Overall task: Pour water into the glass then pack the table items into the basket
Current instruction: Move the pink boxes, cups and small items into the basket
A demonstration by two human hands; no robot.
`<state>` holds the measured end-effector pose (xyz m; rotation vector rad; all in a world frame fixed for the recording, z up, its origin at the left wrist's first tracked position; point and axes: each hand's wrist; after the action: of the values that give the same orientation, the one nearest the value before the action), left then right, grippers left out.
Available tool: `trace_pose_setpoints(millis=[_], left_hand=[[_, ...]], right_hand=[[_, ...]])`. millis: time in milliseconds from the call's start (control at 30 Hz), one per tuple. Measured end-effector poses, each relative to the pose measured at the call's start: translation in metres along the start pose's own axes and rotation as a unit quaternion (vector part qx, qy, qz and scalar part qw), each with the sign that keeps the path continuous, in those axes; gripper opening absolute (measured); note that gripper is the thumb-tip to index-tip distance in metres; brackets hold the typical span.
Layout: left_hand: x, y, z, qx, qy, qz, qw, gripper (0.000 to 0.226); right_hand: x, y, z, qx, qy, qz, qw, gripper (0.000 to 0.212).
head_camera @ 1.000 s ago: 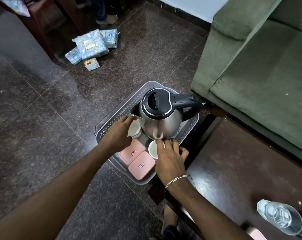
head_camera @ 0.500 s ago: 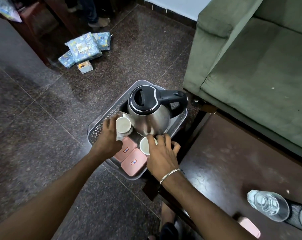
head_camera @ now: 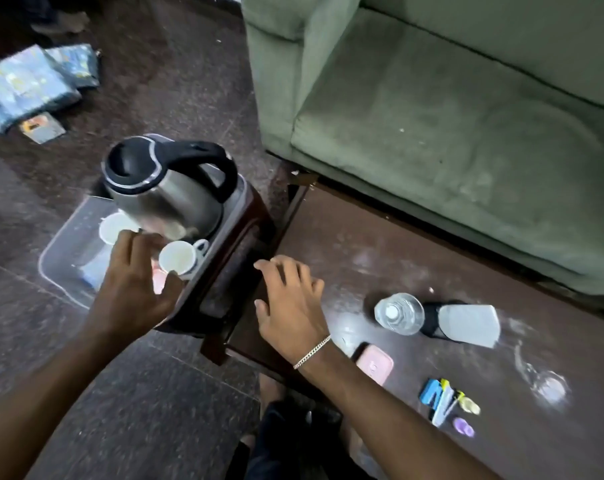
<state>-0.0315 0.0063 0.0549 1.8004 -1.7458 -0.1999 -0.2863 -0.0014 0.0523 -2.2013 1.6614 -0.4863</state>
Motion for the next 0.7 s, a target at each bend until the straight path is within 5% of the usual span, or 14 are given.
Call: trace_pose_setpoints(millis=[367, 533, 700], left_hand=[[-0.064, 0.149, 0.113, -0.021, -0.268, 0.161, 0.95, 0.058], [-0.104, 0.191, 0.176, 0.039, -0.358, 0.27, 0.893, 0.086], [-0.138, 0.211, 0.221, 0.089, -0.45, 0.259, 0.85, 0.116]], right_hand=[[-0.123, 0.132, -0.042, -0.034, -0.012, 0.088, 0.995, 0.054], [-0.174, 0.195, -0.046, -0.068, -0.033, 0.15, 0.986, 0.052], [-0.219, 0.254, -0.048, -0.124, -0.066, 0.211, 0.967, 0.063]])
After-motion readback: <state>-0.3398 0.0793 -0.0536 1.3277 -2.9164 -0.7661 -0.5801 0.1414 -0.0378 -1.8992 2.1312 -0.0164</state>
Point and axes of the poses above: each hand's wrist, its own x-axis towards the middle knuckle, its own z-axis out of the palm, y = z × x, and after that the axes turned 9 degrees about y, right-handed
